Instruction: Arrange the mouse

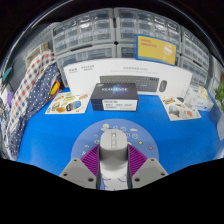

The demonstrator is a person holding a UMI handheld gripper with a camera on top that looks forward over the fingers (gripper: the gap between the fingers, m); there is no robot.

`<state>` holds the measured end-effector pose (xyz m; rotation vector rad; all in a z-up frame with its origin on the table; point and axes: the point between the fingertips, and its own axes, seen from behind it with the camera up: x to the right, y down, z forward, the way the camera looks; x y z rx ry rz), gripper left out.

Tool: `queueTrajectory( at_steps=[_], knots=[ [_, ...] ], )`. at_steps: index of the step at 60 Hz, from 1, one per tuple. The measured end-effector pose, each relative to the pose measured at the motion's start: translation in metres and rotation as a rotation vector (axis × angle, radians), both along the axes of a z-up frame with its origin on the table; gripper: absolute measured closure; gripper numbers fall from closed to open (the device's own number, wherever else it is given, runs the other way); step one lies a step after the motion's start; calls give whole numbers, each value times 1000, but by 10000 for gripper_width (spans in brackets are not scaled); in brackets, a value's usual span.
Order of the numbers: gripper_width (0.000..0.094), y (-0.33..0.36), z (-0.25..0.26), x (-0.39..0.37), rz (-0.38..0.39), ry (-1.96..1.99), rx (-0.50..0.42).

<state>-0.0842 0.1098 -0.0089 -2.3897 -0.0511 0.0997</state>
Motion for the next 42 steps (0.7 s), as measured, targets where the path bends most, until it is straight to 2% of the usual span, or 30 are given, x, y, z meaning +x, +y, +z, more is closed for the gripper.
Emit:
queueTrajectory(
  at_steps=[17,18,22,24,42],
  knots=[
    [422,0,-2,1,-4,-48,-9],
    [358,0,-2,2,-5,-49,-15],
    [206,-4,-1,2,1,-68,-42],
    [177,-7,4,3,4,-89,-42],
    [157,-44,121,-11,-44,-60,110]
  ],
)
